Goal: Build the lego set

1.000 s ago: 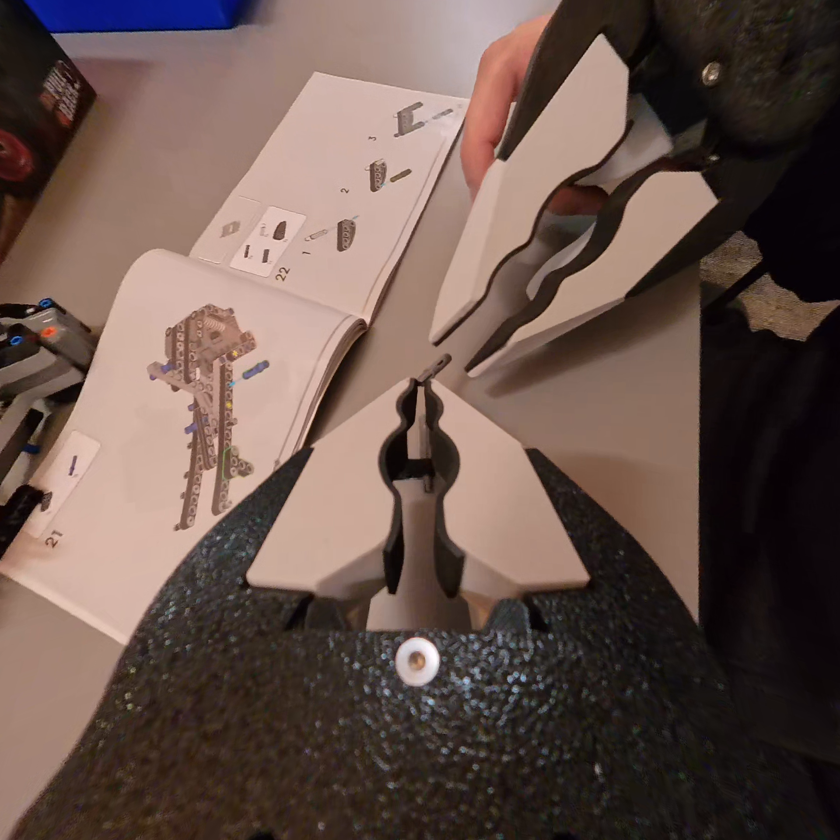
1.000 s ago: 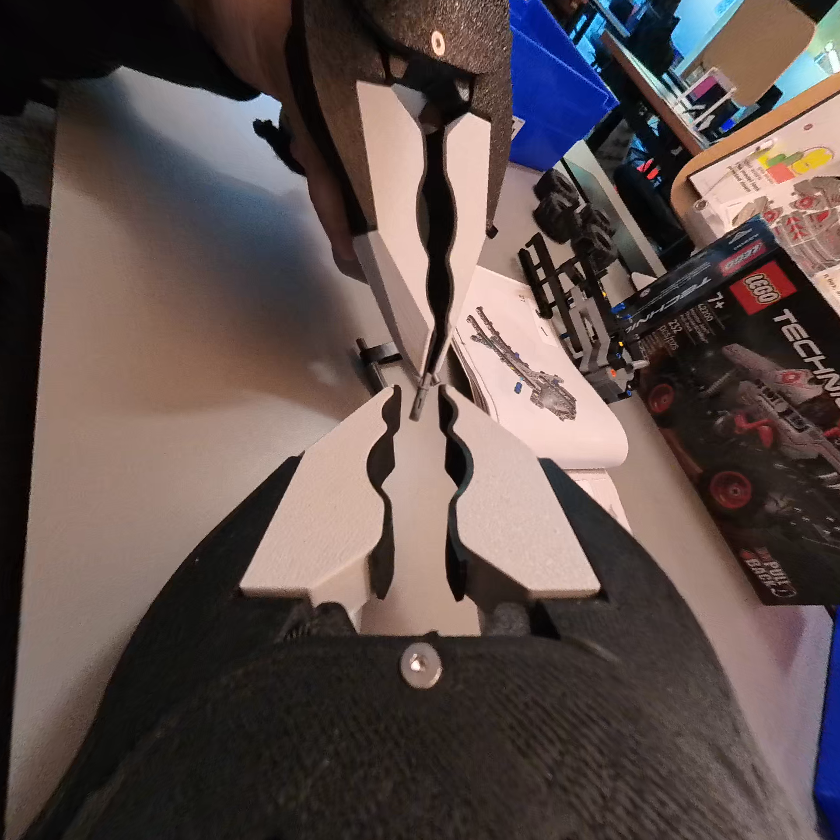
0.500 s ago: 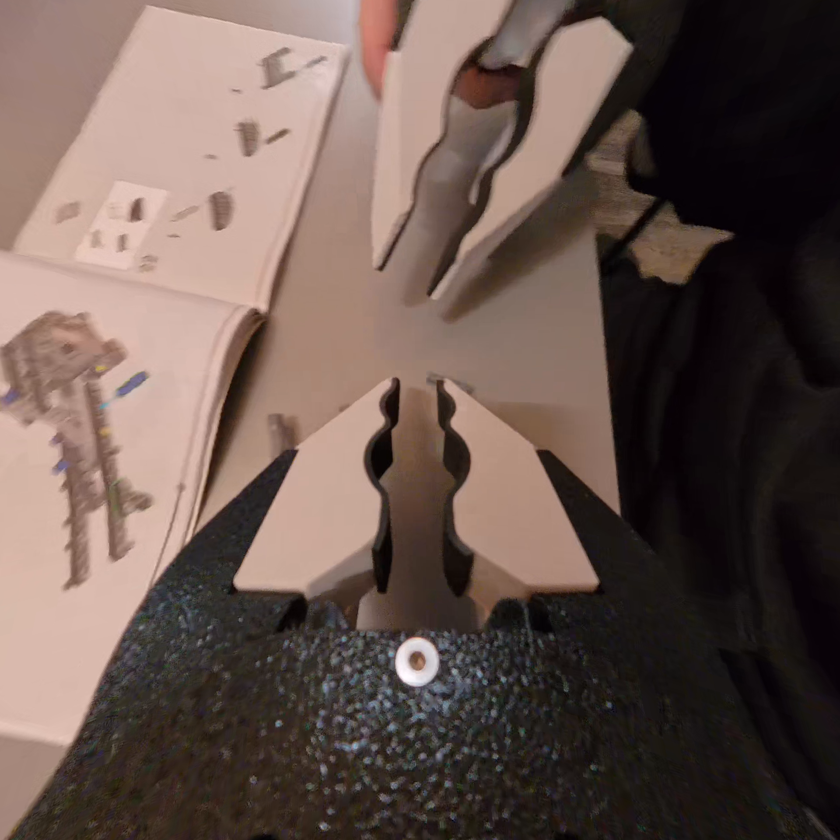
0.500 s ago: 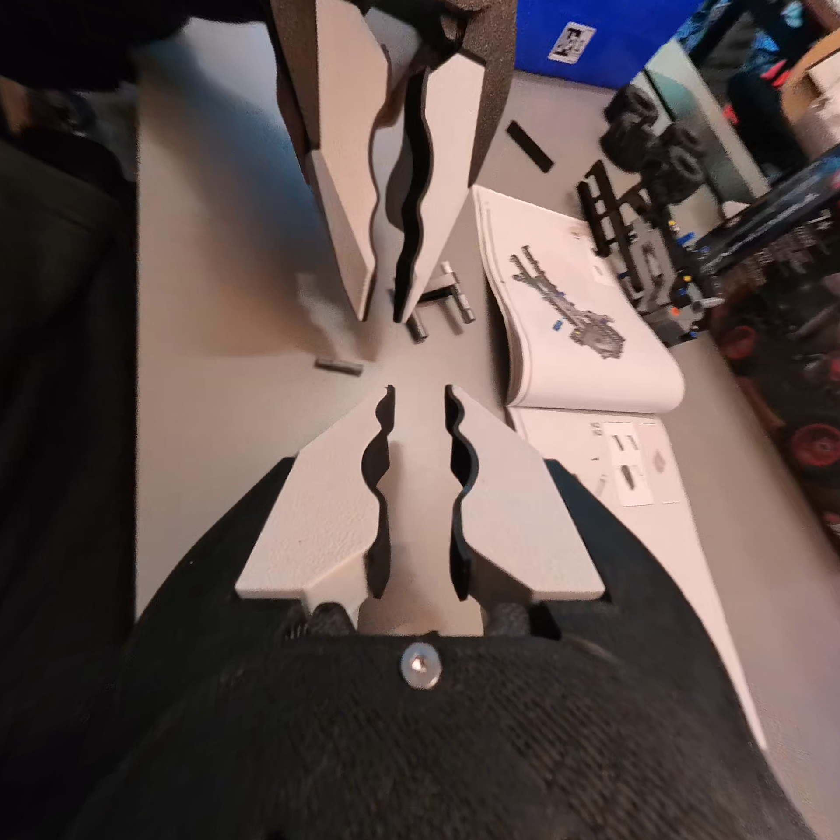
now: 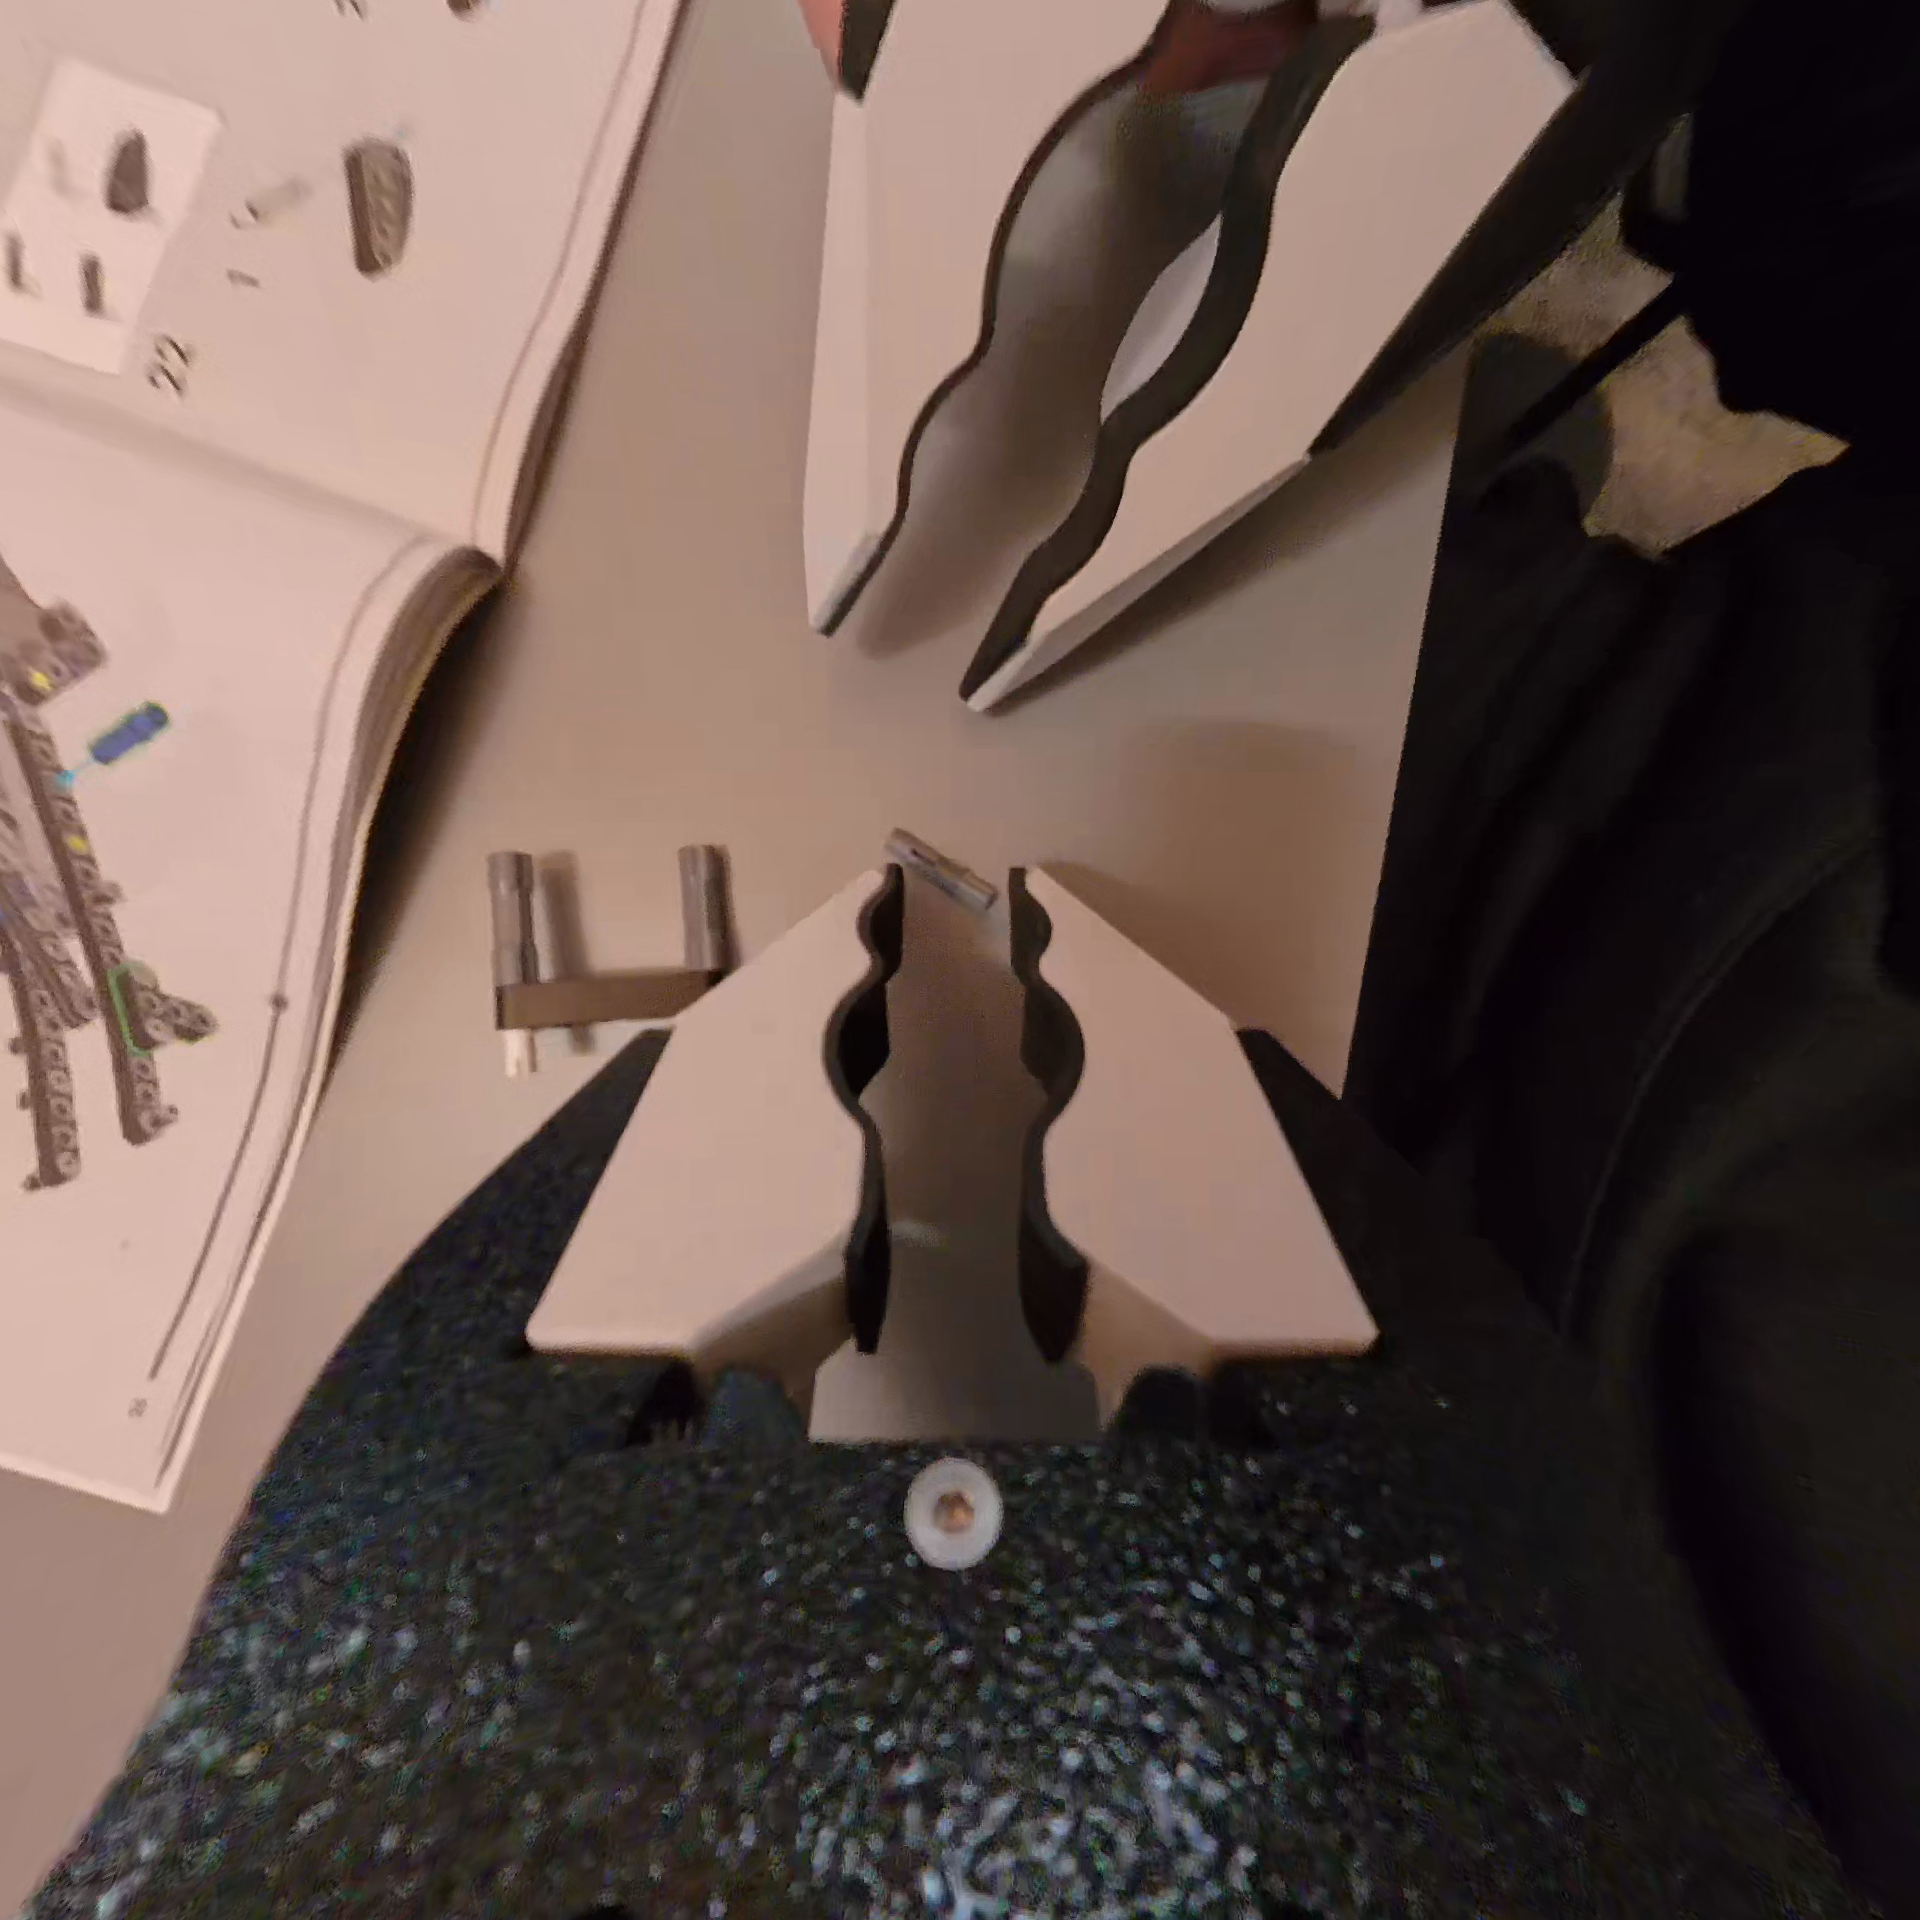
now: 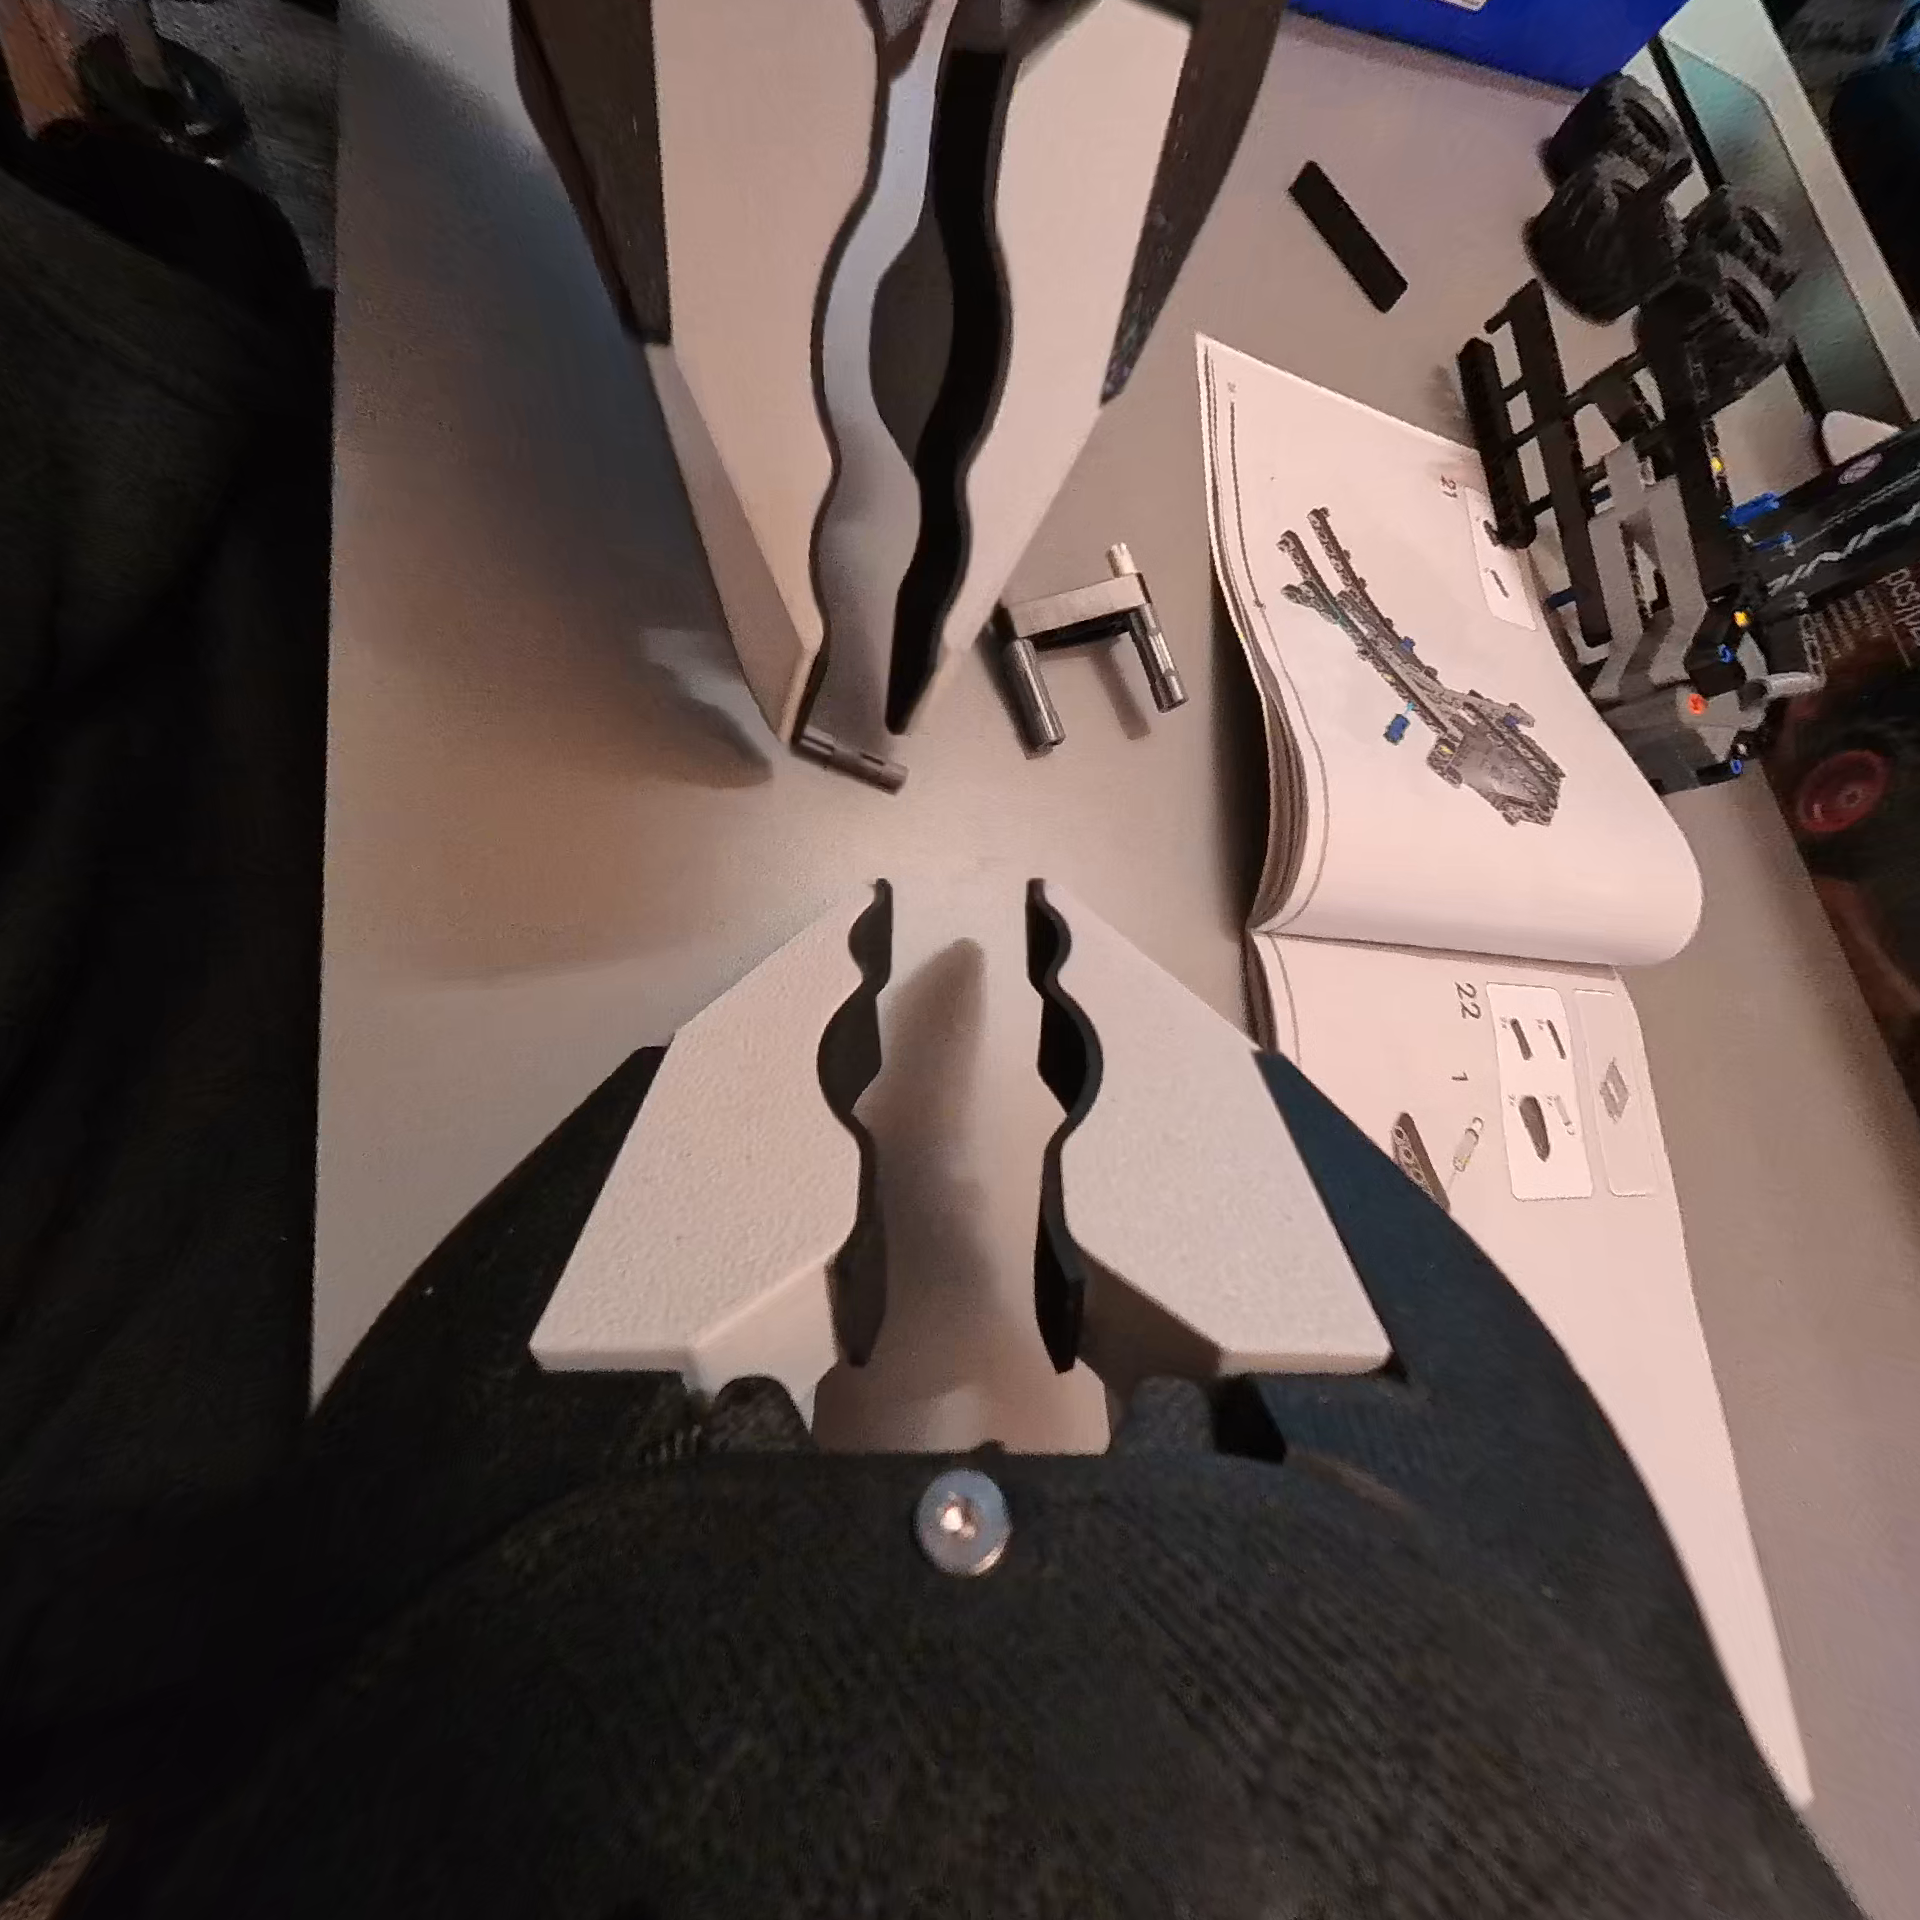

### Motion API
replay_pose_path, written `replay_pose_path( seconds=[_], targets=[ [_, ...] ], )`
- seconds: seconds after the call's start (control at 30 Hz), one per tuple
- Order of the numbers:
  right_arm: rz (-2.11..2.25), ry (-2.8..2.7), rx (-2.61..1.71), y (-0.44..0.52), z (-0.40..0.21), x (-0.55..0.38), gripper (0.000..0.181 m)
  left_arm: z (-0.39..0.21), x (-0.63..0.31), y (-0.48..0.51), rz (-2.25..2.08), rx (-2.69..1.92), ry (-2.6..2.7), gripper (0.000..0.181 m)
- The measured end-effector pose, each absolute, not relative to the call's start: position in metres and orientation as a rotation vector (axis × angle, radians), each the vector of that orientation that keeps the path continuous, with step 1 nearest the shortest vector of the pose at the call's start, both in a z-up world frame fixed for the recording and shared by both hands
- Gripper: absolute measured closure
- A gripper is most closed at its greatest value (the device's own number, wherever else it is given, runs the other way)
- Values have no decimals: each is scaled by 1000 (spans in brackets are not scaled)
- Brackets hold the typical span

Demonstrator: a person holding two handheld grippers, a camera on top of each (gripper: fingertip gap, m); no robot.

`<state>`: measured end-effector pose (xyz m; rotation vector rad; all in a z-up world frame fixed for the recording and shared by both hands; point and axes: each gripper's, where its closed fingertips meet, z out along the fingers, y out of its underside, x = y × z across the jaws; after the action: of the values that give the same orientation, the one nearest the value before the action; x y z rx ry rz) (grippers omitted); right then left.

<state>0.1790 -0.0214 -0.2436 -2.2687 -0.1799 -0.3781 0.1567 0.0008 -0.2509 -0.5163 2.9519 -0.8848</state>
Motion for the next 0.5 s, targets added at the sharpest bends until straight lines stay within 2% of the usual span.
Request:
replay_pose_path(
  seconds=[0.13, 0.23, 0.43, 0.5],
  targets=[
    [-347, -186, -2255, -16, -246, 175, 158, -259, 155, 3, -772, -533, 2949, 167],
    [-371, -211, -2240, -12, -242, 173, 158, -260, 159, 2, -794, -495, 2923, 179],
    [-365, -271, -2235, -6, -243, 166, 157, -258, 171, 2, -944, -415, 2896, 180],
    [-443, -299, -2224, -3, -240, 170, 165, -254, 174, 2, -993, -411, 2884, 179]
  ],
)
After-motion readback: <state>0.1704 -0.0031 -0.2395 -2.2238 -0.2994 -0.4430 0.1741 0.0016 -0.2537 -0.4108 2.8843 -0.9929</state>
